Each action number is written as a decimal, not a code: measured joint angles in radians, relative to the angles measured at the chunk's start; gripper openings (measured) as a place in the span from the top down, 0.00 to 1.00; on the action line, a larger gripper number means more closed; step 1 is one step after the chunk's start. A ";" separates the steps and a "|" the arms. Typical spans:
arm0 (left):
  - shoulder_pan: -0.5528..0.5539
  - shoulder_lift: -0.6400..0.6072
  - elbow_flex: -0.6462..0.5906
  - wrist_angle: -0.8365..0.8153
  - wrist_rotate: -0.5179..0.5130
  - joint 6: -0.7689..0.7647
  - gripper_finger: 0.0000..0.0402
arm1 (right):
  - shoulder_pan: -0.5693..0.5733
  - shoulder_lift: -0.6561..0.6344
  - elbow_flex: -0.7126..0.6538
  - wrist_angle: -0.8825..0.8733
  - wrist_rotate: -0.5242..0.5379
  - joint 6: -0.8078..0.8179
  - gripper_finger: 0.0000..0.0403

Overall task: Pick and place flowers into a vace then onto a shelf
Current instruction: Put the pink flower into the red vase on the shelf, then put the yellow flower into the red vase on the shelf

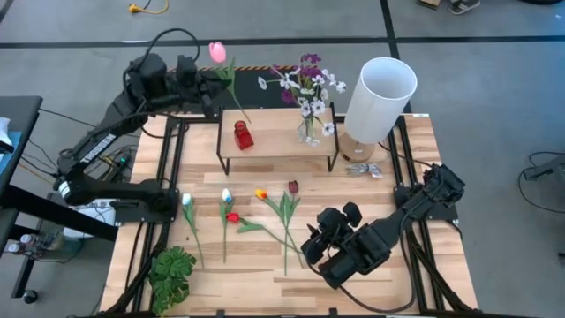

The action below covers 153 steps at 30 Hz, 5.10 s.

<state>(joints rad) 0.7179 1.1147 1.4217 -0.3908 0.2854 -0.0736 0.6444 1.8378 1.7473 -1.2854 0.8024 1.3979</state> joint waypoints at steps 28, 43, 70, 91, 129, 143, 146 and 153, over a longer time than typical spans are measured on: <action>0.051 0.032 0.217 -0.253 0.028 0.003 1.00 | 0.001 0.000 0.001 0.005 0.007 -0.009 0.57; 0.040 0.054 0.214 -0.329 0.031 0.032 1.00 | -0.005 0.000 0.001 0.006 0.008 -0.010 0.57; -0.054 0.193 0.209 -0.386 -0.113 0.097 0.96 | -0.012 -0.002 -0.034 0.010 -0.003 0.059 0.57; -0.050 0.134 0.209 -0.640 -0.073 0.110 0.66 | -0.092 -0.002 -0.034 0.014 -0.291 0.113 0.54; -0.215 -0.229 -0.067 -0.771 -0.065 -0.054 0.66 | -0.433 0.380 -0.036 0.413 -0.749 -0.097 0.53; -0.217 -0.294 -0.235 -0.704 -0.030 -0.117 0.66 | -0.450 0.402 -0.033 0.455 -0.749 -0.149 0.62; -0.218 -0.302 -0.259 -0.698 -0.028 -0.128 0.66 | -0.450 0.404 -0.033 0.452 -0.748 -0.148 0.64; -0.218 -0.326 -0.283 -0.689 -0.030 -0.141 0.66 | -0.451 0.405 -0.033 0.443 -0.749 -0.159 0.69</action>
<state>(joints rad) 0.4995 0.7885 1.1389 -1.0799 0.2552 -0.2146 0.1938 2.2429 1.7145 -0.8423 0.0534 1.2393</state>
